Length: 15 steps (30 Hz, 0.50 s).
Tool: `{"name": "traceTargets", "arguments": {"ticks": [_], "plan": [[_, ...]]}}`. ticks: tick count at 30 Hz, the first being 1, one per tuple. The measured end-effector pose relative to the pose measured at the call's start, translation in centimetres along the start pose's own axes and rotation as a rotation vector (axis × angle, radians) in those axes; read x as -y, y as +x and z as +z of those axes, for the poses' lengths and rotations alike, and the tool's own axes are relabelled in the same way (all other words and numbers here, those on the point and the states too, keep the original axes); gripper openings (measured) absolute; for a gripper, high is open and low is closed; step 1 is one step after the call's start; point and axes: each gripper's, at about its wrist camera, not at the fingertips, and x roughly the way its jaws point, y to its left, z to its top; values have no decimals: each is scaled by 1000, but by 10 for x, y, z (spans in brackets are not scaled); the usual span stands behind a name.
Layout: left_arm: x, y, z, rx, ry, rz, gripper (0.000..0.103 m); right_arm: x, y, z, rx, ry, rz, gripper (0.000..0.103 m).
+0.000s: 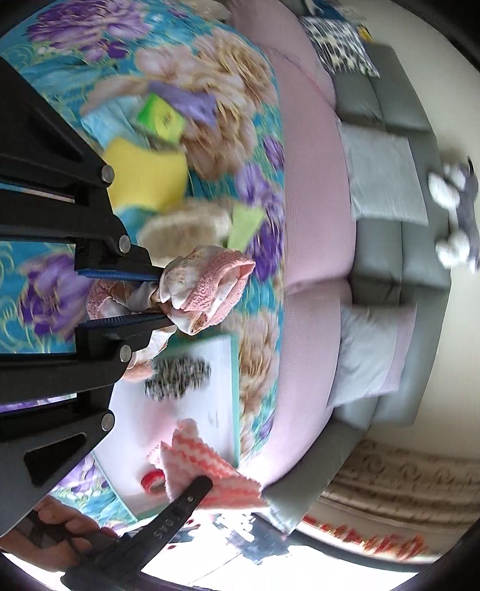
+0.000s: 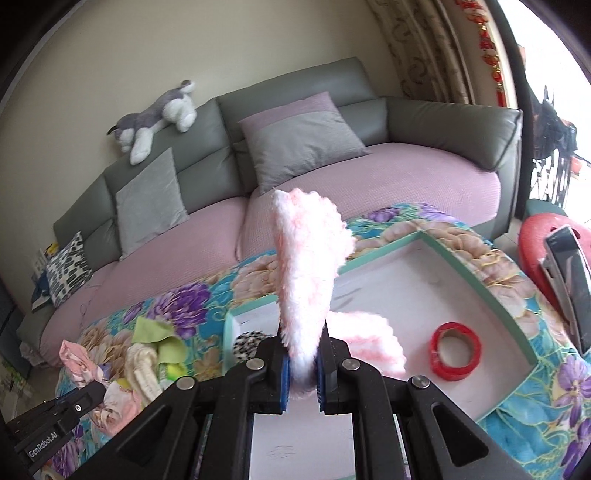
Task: Organize soft objects
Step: 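Carry the pink lace cloth and pink sock over the tray and release both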
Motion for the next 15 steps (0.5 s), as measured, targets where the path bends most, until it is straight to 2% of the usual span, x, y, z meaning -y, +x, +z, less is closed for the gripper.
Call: {"name": "traceTargets", "arguments": {"ticks": [10,15], "plan": [[74,45,23,-18,115,-113,18,30,-1,7,37,31,-137,11],[97,75,28,-28,149,-120,18,40,3,9,30,37,-179,12]]}}
